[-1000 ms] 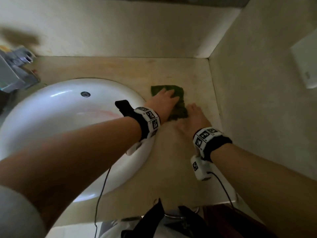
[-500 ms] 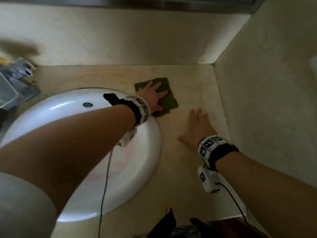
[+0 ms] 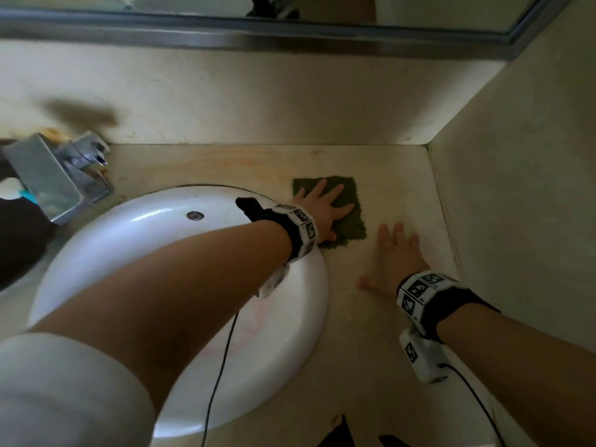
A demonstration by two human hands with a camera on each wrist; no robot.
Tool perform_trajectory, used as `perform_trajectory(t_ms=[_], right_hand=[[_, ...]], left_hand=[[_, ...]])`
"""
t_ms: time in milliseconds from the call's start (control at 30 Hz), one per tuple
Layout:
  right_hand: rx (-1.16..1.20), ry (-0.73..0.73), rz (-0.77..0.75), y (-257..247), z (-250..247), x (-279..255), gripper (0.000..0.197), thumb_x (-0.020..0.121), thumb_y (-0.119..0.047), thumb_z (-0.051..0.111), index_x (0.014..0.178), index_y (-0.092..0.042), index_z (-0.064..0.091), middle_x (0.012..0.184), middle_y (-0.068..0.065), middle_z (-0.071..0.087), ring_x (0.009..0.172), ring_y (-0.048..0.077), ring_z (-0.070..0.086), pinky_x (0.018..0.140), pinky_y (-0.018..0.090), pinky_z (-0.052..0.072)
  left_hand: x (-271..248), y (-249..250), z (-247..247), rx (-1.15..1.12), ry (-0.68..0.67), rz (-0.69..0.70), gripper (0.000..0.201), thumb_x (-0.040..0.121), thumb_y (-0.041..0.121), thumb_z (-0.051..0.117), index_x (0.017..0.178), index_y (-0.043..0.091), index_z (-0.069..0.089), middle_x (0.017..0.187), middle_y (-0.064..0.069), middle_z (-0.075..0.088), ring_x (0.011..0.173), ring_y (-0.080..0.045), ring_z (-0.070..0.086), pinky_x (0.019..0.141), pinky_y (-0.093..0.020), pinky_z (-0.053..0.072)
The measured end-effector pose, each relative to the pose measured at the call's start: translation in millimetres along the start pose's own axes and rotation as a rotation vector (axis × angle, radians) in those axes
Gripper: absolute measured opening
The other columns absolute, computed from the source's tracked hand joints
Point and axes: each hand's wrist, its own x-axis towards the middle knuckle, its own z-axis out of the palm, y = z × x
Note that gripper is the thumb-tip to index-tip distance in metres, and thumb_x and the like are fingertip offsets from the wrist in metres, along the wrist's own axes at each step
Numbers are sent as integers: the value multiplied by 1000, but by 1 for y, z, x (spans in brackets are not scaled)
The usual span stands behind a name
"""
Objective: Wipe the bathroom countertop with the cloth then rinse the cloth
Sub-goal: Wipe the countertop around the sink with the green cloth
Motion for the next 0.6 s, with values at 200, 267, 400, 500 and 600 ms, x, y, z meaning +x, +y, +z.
perform_trajectory(t_ms=[200, 267, 400, 500, 600], right_hand=[[37, 85, -55, -48, -14, 22, 136, 55, -89, 50, 152, -17, -13, 161, 9, -14, 147, 36, -11, 120, 50, 3], [79, 62, -88, -61, -24, 23, 124, 70, -76, 58, 152, -19, -16, 159, 10, -18, 145, 39, -13, 119, 47, 3], [49, 32, -79, -67, -34, 30, 127, 71, -71, 64, 150, -22, -22, 158, 9, -24, 144, 43, -15, 118, 52, 8], [39, 25, -83, -67, -33, 29, 128, 70, -71, 65, 150, -21, -22, 158, 10, -24, 143, 44, -15, 119, 53, 8], [32, 40, -90, -66, -34, 27, 127, 71, -70, 65, 150, -21, -22, 158, 11, -24, 143, 44, -16, 119, 53, 7]], left_hand=[[-5, -34, -11, -42, 19, -56, 81, 92, 51, 53, 152, 40, 1, 161, 3, -16, 148, -28, -13, 118, -55, 8], [-9, -61, -16, -76, 45, -121, 80, 92, 51, 52, 152, 40, 1, 161, 3, -16, 147, -29, -12, 118, -55, 8], [-27, -125, -13, -133, 84, -288, 72, 97, 50, 43, 152, 38, -1, 161, 4, -12, 148, -31, -11, 118, -55, 8], [-36, -137, 1, -193, 145, -370, 64, 100, 46, 34, 152, 39, -2, 162, 5, -10, 148, -30, -10, 118, -54, 5], [-38, -140, 11, -261, 173, -467, 64, 99, 48, 29, 152, 38, -6, 161, 4, -13, 147, -31, -14, 119, -50, 2]])
